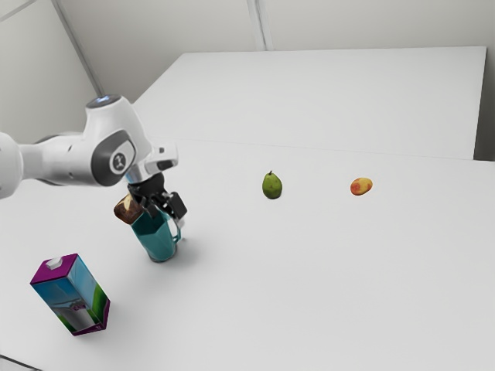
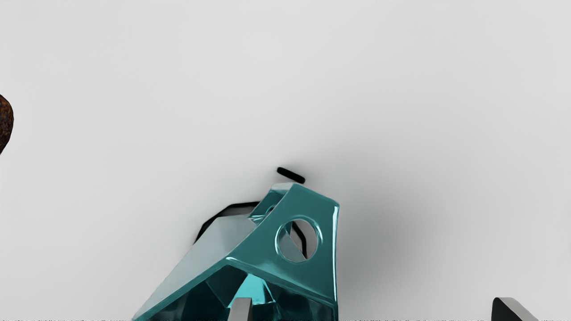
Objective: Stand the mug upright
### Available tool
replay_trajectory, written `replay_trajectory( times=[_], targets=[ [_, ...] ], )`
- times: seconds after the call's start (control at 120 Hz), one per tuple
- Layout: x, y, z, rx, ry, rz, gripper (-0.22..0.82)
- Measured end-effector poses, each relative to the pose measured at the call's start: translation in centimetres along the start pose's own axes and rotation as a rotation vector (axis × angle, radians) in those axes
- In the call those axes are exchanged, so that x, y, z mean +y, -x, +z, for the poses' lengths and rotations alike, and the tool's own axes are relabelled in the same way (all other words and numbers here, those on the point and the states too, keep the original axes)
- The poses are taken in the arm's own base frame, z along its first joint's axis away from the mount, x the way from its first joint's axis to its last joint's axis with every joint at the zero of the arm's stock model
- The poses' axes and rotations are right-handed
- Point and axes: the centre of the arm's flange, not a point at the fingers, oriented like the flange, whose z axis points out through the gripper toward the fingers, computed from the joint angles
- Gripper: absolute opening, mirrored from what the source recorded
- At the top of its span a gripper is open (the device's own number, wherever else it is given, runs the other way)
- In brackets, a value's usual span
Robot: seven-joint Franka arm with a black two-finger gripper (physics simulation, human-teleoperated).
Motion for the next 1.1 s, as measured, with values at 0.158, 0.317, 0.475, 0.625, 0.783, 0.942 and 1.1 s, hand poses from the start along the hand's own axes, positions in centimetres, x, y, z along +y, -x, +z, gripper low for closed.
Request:
replay_trajectory(
  times=[0.158,0.317,0.475,0.625,0.783,0.942,1.1],
  targets=[
    [0.2,-0.6,-2.7,0.016,0.006,0.006,0.60],
    [0.1,-1.9,-6.4,0.030,-0.035,0.030,0.60],
    [0.0,-3.7,-10.8,0.047,-0.083,0.043,0.60],
    [-0.6,-5.0,-14.6,0.043,-0.125,0.032,0.60],
    [-0.9,-5.3,-17.5,0.051,-0.141,0.012,0.60],
    [-2.5,-4.9,-21.6,0.073,-0.158,-0.037,0.60],
    [-2.8,-4.6,-24.9,0.088,-0.163,-0.067,0.60]
  ],
)
